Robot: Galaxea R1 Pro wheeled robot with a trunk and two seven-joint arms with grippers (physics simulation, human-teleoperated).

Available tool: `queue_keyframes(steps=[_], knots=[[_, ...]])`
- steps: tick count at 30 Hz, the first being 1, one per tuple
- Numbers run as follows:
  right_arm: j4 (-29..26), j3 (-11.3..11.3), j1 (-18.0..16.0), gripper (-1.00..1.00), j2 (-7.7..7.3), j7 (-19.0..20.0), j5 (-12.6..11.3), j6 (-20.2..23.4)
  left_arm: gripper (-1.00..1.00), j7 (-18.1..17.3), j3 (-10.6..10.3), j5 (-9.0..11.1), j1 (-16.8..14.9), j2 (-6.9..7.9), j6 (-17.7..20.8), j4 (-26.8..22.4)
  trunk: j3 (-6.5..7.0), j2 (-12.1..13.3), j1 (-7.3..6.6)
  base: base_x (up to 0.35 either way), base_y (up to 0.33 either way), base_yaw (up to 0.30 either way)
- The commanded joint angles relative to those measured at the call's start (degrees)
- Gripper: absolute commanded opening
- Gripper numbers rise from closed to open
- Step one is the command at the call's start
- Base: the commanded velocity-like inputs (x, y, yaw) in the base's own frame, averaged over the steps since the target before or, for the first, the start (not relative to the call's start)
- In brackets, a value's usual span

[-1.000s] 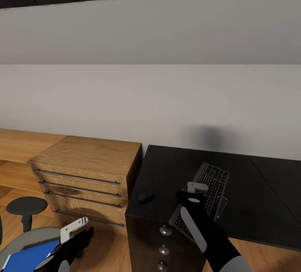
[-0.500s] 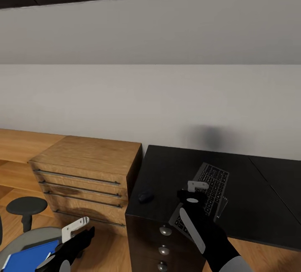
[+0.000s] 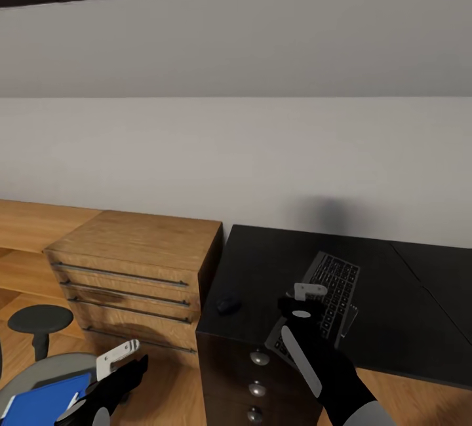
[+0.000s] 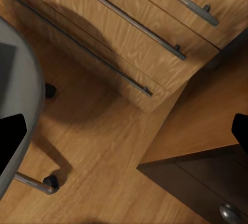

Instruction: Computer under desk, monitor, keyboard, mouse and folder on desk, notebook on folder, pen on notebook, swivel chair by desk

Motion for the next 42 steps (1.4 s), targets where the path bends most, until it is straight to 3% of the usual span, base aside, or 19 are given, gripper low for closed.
queue_keyframes(steps=[1, 10, 32, 42], knots=[[-0.1, 0.1, -0.1, 1.0, -0.02, -0.5, -0.4, 0.2, 1.0, 0.4, 0.0, 0.6, 0.0, -0.03, 0.2, -0.1, -0.23, -0.4, 0.23, 0.0, 0.0, 0.0], [-0.1, 0.2, -0.1, 1.0, -0.03, -0.5, -0.3, 0.2, 1.0, 0.4, 0.1, 0.6, 0.0, -0.03, 0.2, -0.1, -1.85, -4.1, 2.2, 0.0, 0.0, 0.0], [4.1, 0.0, -0.1, 1.0, 0.07, -0.3, 0.7, 0.5, 1.0, 0.4, 0.4, 0.4, 0.0, -0.03, 0.1, 0.4, -1.85, -4.1, 2.2, 0.0, 0.0, 0.0], [4.1, 0.0, -0.1, 1.0, 0.06, -0.3, 0.6, 0.5, 1.0, 0.4, 0.5, 0.4, 0.0, -0.03, 0.1, 0.4, -1.85, -4.1, 2.2, -0.175, 0.0, 0.0]])
